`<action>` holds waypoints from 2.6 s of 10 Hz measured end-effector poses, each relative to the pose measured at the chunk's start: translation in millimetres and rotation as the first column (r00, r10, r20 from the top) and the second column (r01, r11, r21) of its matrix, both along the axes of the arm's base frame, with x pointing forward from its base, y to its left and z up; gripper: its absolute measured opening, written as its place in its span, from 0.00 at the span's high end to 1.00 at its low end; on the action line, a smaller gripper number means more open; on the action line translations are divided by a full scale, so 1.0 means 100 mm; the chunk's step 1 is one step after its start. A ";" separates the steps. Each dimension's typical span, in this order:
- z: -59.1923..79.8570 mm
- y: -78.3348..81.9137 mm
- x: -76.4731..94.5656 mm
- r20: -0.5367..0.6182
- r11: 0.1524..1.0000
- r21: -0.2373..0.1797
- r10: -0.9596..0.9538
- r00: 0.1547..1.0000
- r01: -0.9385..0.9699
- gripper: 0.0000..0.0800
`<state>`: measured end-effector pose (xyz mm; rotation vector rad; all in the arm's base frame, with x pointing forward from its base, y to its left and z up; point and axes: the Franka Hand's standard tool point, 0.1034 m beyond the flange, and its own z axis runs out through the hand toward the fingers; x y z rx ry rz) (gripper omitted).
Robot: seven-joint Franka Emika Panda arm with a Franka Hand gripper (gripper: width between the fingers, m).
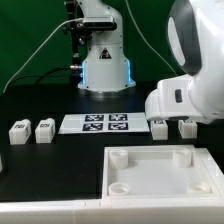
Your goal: Assemble one leg
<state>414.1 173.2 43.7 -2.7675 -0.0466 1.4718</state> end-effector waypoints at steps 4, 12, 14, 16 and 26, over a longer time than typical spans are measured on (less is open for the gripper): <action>-0.15 0.04 -0.17 0.005 1.000 -0.001 0.011 1.000 -0.011 0.19; -0.25 0.03 -0.27 -0.005 1.000 -0.004 0.013 1.000 -0.013 0.49; -0.25 0.03 -0.27 -0.005 1.000 -0.004 0.013 1.000 -0.013 0.64; -0.25 0.03 -0.27 -0.005 1.000 -0.004 0.013 1.000 -0.013 0.64; 0.70 -0.17 0.13 0.057 0.997 0.057 0.051 0.997 -0.054 0.64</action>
Offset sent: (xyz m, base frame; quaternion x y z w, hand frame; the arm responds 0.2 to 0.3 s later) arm -0.0159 -0.0001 -0.0195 -0.0074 0.0147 0.0009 0.9999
